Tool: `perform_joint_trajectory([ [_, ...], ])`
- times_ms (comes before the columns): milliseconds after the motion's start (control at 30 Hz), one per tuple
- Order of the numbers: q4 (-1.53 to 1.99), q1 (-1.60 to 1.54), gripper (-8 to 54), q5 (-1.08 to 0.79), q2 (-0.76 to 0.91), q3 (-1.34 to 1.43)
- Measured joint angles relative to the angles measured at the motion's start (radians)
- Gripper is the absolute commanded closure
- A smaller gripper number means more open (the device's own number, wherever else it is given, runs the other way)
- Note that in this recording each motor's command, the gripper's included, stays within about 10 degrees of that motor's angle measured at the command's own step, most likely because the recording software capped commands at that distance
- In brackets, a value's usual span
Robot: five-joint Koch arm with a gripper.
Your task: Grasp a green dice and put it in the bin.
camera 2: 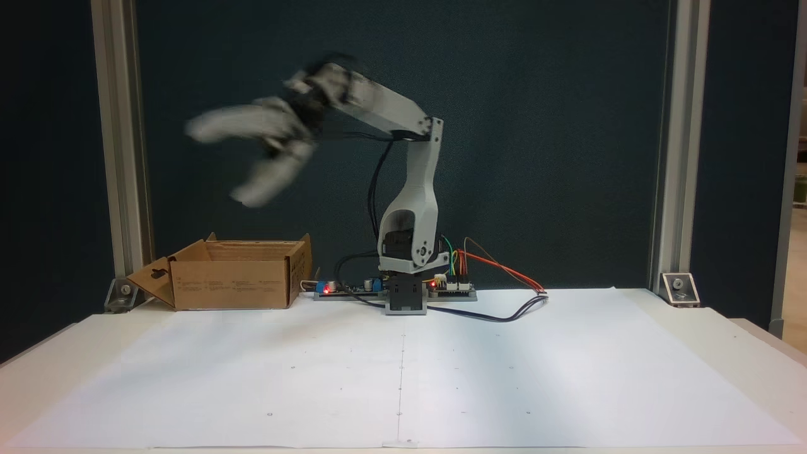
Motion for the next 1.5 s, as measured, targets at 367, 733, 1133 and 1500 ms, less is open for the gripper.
perform_joint_trajectory([
  [367, -0.486, -0.561, 1.5, 0.002, 0.383, 0.765],
  [733, -0.968, -0.561, 3.5, 0.002, 0.399, 1.342],
  [1133, -1.465, -0.565, 3.4, -0.003, 0.399, 1.433],
  [1500, -1.901, -0.566, 0.4, -0.003, 0.399, 1.499],
])
